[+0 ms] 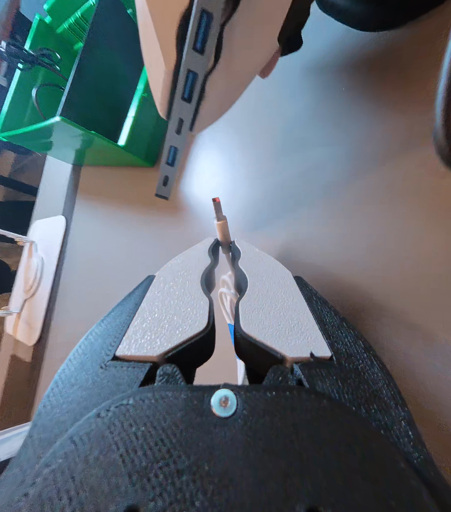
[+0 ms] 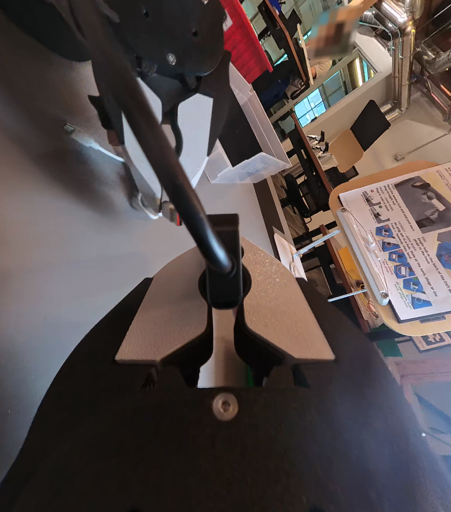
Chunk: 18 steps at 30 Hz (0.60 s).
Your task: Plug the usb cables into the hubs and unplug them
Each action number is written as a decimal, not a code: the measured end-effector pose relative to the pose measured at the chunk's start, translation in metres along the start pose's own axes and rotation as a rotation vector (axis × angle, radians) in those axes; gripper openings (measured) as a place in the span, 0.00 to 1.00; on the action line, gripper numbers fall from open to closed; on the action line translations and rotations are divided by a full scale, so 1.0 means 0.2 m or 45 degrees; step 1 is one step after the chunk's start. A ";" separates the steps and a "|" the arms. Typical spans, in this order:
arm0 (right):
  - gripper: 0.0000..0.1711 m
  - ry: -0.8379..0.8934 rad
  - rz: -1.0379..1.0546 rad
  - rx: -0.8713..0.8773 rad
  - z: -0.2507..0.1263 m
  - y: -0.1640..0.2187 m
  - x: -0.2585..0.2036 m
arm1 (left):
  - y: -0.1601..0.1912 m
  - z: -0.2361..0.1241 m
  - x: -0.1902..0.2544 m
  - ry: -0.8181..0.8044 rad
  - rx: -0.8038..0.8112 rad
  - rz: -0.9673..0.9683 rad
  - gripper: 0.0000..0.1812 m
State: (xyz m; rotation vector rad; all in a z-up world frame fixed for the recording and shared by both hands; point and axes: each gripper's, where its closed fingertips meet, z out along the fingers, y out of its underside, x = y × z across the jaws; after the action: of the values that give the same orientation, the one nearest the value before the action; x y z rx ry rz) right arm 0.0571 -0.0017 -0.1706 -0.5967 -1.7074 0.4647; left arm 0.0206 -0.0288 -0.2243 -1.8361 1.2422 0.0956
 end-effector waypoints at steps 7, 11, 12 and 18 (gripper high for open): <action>0.06 0.012 0.009 0.003 -0.01 0.00 0.02 | 0.01 -0.02 0.01 0.220 0.085 -0.322 0.05; 0.07 0.000 -0.010 -0.022 0.00 0.01 0.00 | 0.12 0.02 -0.03 0.092 -0.098 -0.280 0.06; 0.07 -0.002 -0.014 -0.029 0.00 0.02 0.00 | 0.14 0.03 -0.02 0.086 -0.137 -0.258 0.07; 0.07 0.015 -0.013 -0.055 0.00 0.04 0.01 | 0.11 -0.01 0.08 0.353 -0.114 -0.393 0.19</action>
State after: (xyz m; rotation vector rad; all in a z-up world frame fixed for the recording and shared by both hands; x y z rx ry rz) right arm 0.0581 0.0066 -0.1734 -0.6203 -1.7122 0.4175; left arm 0.0115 -0.0428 -0.2444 -2.1515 1.1355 -0.2864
